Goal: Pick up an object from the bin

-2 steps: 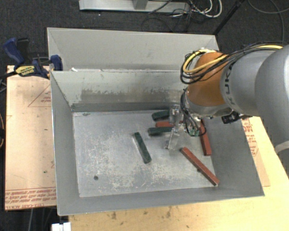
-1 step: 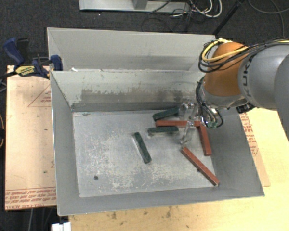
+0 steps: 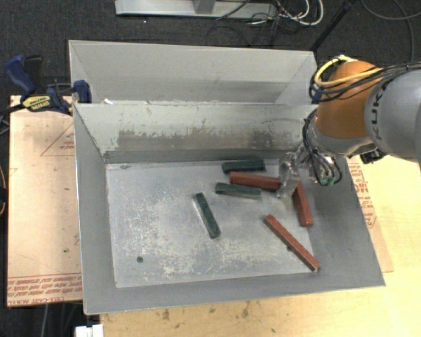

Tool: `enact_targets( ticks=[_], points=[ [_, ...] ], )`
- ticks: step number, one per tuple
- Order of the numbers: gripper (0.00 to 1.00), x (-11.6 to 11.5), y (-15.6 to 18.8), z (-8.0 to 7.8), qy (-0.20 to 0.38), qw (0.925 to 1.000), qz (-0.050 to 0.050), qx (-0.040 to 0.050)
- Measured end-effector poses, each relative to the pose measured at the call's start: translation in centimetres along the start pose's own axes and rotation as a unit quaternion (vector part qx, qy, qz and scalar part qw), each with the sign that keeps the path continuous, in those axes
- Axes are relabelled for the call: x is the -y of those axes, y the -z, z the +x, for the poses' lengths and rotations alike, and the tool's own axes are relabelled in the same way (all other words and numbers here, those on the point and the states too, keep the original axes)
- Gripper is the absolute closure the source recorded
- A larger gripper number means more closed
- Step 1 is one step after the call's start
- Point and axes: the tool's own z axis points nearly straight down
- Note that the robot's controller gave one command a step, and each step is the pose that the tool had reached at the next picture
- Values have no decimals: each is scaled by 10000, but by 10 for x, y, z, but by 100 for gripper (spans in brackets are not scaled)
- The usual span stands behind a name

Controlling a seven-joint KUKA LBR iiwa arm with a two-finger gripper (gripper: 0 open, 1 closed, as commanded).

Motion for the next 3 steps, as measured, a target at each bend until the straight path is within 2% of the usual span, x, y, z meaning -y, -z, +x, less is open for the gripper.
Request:
enact_targets(
  ticks=[2,3],
  points=[
    [100,-1,3,2,3,10000,4,-22],
    [100,-1,22,4,2,10000,2,-66]
  ],
)
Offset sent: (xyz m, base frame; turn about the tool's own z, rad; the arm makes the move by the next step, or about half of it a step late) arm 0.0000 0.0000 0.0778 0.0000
